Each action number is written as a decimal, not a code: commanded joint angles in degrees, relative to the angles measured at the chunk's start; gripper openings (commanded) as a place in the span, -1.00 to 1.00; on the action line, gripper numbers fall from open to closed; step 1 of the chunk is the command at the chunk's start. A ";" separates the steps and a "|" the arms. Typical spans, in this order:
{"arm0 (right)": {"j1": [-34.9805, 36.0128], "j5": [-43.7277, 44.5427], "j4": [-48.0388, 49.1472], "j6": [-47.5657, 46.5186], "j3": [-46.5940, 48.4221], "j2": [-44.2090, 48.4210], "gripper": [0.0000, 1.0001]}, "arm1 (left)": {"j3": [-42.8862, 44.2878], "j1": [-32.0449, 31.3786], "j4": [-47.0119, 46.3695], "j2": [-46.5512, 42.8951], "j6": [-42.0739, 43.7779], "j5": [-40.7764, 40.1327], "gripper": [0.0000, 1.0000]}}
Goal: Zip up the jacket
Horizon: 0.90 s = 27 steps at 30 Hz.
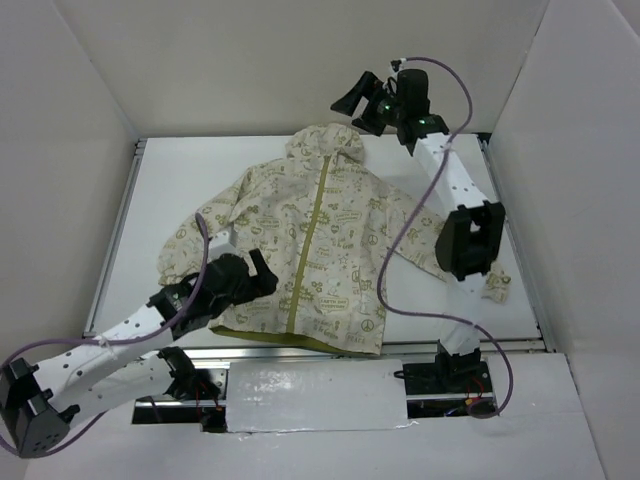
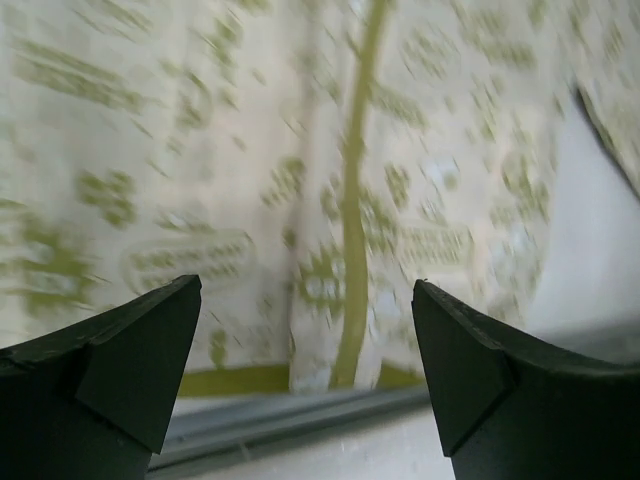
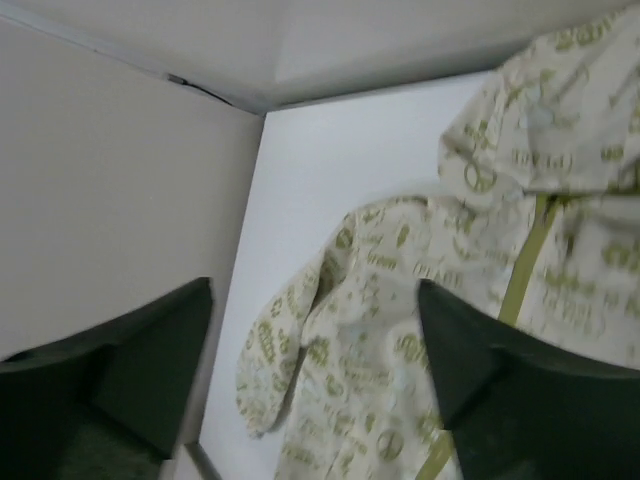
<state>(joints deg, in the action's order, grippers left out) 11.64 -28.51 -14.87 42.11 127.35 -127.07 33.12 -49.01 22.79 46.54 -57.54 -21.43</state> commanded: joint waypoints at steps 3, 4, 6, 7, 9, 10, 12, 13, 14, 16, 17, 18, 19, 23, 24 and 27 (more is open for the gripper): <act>5.32 19.44 -5.87 -13.27 -27.90 35.79 1.00 | 11.42 14.97 14.65 5.14 0.75 -8.28 0.99; 6.19 21.03 -5.78 -14.67 -32.56 40.10 1.00 | 12.92 20.57 15.18 4.96 1.89 -7.58 0.99; 8.30 25.60 -8.83 -15.21 -42.51 52.23 1.00 | 17.22 26.57 16.15 3.91 4.62 -4.77 0.99; 8.83 26.83 -10.77 -14.86 -44.88 55.58 1.00 | 18.46 32.08 16.15 3.56 5.85 -3.80 0.99; 10.59 28.07 -16.21 -14.51 -51.13 65.95 1.00 | 22.15 36.95 17.90 2.94 9.01 -2.04 0.99; 10.86 28.42 -17.54 -14.68 -52.98 69.29 1.00 | 23.38 40.80 18.60 2.85 10.24 -1.86 0.99; 12.00 31.12 -21.85 -14.25 -57.55 79.04 1.00 | 26.89 45.03 21.68 2.15 14.02 -1.60 0.99; 11.92 32.11 -23.52 -14.07 -58.96 84.38 1.00 | 28.91 45.67 22.47 1.71 16.82 -1.42 0.99; 11.92 33.25 -25.54 -14.24 -58.97 86.44 1.00 | 29.54 46.02 22.91 0.40 18.32 -1.42 0.99; 11.92 36.75 -32.56 -14.51 -57.14 91.18 1.00 | 31.03 46.20 24.49 -0.92 22.53 -2.56 0.99; 11.92 37.64 -36.94 -14.77 -56.34 92.25 1.00 | 31.21 46.20 24.76 -2.23 23.60 -3.69 0.99; 11.92 38.52 -39.24 -15.12 -55.55 93.48 1.00 | 31.47 46.20 26.94 -2.86 24.13 -7.45 0.99; 11.83 40.10 -41.01 -15.30 -54.24 95.67 1.00 | 31.30 45.68 28.00 -3.82 23.36 -9.57 0.99; 11.92 44.85 -49.00 -16.79 -52.29 101.13 1.00 | 30.51 44.80 30.38 -11.89 22.29 -8.46 0.99; 11.92 46.17 -50.24 -17.23 -51.94 101.92 1.00 | 30.42 44.80 30.30 -13.22 22.64 -7.67 0.99; 12.53 51.09 -53.94 -17.15 -50.18 104.38 1.00 | 31.47 44.80 32.58 -18.23 23.43 -6.69 0.99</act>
<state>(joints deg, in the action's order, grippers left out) 23.33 15.33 -62.15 26.44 74.59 -24.29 63.02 -3.97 52.75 31.64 -36.34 -28.25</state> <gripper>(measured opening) 0.998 0.993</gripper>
